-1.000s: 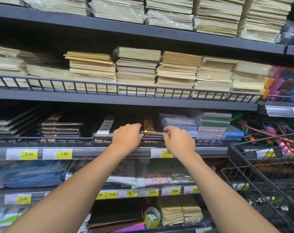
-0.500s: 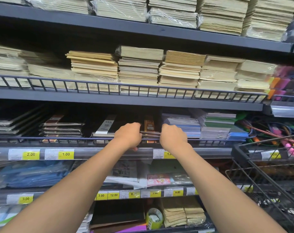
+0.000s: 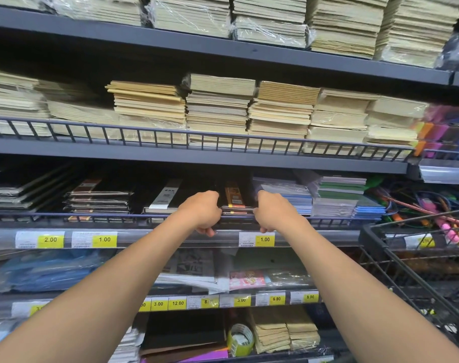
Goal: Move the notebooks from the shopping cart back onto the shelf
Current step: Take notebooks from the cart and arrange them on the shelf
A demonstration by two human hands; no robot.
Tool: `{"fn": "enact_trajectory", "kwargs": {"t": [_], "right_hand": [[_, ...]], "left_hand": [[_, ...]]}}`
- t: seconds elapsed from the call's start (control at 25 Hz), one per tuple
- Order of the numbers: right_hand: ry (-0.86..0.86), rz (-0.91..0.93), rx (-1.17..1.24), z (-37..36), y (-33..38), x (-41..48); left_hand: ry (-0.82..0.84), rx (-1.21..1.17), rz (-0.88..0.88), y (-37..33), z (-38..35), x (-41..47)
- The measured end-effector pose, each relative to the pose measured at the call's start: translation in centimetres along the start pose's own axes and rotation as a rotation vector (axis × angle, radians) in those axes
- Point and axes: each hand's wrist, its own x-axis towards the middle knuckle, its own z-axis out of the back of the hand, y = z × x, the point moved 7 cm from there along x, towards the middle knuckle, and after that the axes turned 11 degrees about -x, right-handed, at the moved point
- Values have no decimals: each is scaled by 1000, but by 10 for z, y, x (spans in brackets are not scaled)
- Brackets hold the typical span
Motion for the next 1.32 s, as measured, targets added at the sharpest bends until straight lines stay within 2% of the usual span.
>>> {"fn": "enact_trajectory", "kwargs": {"t": [0.24,0.52,0.88,1.04,1.32], "right_hand": [[-18,46,74,-2,-2,-7],[-103,90,-15,-5,2,-9],[-41,93,107,-12,-12,-7],[-36,70,121,-13,-11,-7],[-49,59,103,-16,-9,-11]], "left_hand": [[5,56,5,-3,-8,5],[-22,166,16,-5,-16,10],[-87,-109,39,1,-18,7],[-108,-131,28,3,-15,1],[-144,-25,12,2,-15,-1]]}}
